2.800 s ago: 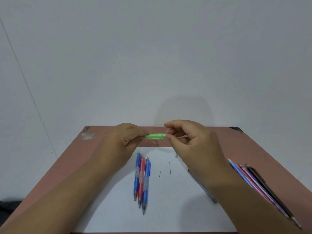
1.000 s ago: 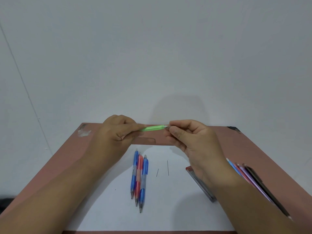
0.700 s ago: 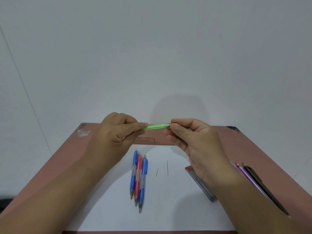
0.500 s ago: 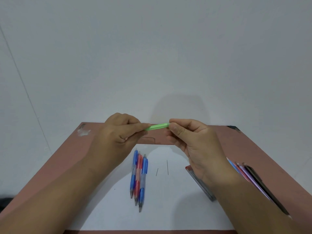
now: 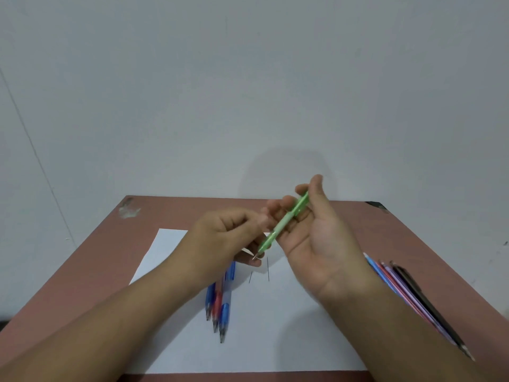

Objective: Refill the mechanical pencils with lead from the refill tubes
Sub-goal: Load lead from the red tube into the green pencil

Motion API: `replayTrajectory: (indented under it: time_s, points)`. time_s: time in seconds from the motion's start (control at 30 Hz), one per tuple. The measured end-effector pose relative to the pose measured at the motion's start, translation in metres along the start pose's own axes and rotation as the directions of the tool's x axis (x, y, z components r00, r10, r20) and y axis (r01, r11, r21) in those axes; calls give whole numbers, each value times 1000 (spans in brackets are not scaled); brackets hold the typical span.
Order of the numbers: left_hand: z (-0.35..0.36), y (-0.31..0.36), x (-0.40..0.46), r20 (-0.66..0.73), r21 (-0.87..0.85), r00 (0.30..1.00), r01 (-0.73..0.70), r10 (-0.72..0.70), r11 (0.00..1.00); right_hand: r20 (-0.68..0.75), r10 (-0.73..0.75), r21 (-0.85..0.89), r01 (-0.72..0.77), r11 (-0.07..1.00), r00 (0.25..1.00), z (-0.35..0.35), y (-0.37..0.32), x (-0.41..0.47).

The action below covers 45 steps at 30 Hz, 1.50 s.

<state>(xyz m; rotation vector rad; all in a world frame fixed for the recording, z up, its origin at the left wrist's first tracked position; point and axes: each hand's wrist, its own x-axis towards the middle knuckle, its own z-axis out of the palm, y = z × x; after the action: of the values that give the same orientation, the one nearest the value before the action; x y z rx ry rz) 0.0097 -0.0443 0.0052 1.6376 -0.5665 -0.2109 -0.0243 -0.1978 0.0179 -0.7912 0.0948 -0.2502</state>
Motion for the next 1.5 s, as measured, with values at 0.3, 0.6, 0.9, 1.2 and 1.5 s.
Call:
replayTrajectory:
  time_s: [0.3, 0.6, 0.9, 1.2, 1.5]
  points:
    - [5, 7, -4, 210, -218, 970, 169, -123, 961, 34, 11, 435, -25, 900, 999, -13, -19, 10]
    - [-1, 1, -1, 253, -283, 965, 148, -75, 948, 52, -35, 484, 6, 875, 998, -14, -22, 7]
    - [-3, -1, -1, 277, -285, 960, 132, -50, 949, 3, -74, 481, 64, 875, 997, -18, -27, 8]
    - [-5, -2, -1, 289, -290, 956, 126, -39, 949, 6, -86, 479, 73, 875, 996, -17, -28, 7]
    - [-5, -4, 0, 288, -292, 957, 104, -16, 951, -3, -87, 490, 77, 868, 996, -18, -29, 8]
